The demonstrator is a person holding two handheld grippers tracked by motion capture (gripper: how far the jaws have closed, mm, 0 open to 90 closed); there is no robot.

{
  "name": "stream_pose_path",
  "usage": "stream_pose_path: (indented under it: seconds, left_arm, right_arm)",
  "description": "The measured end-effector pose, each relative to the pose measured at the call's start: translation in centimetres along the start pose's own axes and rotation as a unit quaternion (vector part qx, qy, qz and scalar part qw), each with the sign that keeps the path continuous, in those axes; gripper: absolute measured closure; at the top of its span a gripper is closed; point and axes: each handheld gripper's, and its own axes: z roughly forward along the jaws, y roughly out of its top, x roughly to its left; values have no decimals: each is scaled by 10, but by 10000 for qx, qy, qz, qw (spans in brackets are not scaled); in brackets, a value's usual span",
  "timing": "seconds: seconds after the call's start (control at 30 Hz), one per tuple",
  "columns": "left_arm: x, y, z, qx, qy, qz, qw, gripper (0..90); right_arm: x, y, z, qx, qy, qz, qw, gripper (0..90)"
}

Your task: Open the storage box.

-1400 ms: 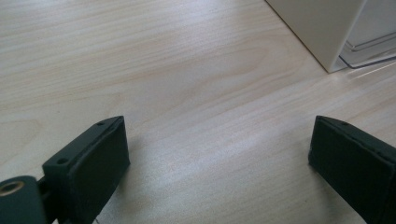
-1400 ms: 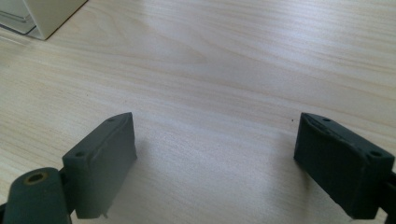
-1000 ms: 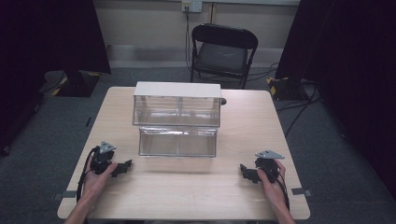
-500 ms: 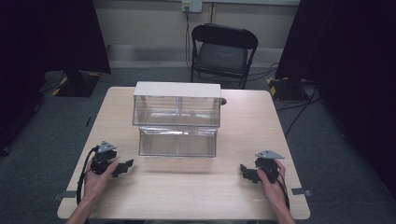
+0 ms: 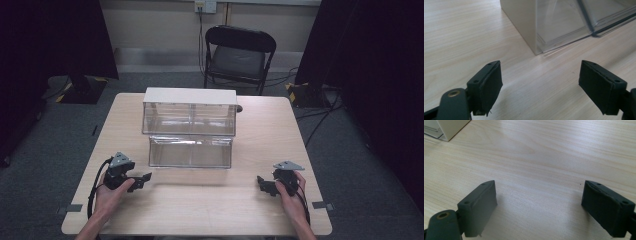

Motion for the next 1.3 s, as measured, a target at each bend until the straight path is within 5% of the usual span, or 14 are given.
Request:
stream_pose_path:
  seconds: [0.57,1.3]
  left_arm:
    - [-12,15,3,-298,-127,-90,9994,209]
    - [-8,15,1,-405,-374,-226,9982,193]
  right_arm:
    - [0,0,0,3,4,0,10000,116]
    - [0,0,1,11,13,-7,10000,112]
